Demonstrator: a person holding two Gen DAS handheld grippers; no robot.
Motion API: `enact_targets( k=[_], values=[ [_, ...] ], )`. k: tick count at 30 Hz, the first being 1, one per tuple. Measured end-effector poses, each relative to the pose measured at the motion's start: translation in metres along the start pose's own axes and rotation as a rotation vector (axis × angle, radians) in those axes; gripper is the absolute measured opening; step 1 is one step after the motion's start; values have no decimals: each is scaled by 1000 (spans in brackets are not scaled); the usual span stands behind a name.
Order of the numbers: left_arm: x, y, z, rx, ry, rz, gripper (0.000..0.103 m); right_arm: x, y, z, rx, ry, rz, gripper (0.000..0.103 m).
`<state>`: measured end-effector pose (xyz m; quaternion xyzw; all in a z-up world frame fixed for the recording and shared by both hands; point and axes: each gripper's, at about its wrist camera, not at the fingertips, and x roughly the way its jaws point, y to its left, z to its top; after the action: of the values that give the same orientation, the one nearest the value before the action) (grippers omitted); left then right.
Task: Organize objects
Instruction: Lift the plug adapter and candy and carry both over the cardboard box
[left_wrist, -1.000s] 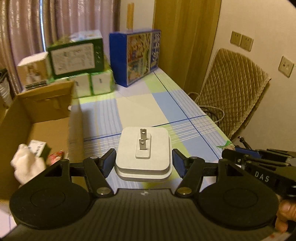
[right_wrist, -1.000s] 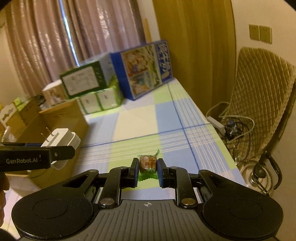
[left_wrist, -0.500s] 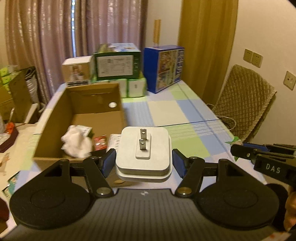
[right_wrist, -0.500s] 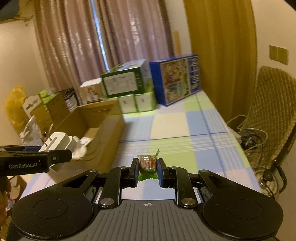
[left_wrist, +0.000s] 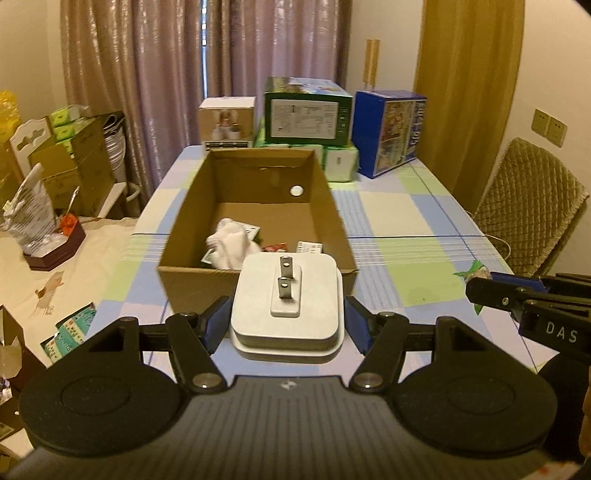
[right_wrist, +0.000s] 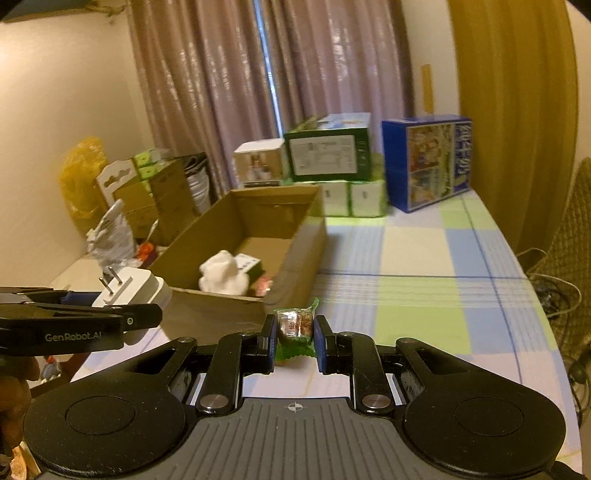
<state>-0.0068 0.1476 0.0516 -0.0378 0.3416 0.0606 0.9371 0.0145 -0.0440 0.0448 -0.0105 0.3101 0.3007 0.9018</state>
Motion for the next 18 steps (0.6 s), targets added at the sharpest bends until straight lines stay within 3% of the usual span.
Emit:
enact_targets(
  k=[18],
  values=[
    [-11, 28, -2, -47, -16, 14, 61, 15, 32, 0, -61, 23, 25, 17]
  ],
)
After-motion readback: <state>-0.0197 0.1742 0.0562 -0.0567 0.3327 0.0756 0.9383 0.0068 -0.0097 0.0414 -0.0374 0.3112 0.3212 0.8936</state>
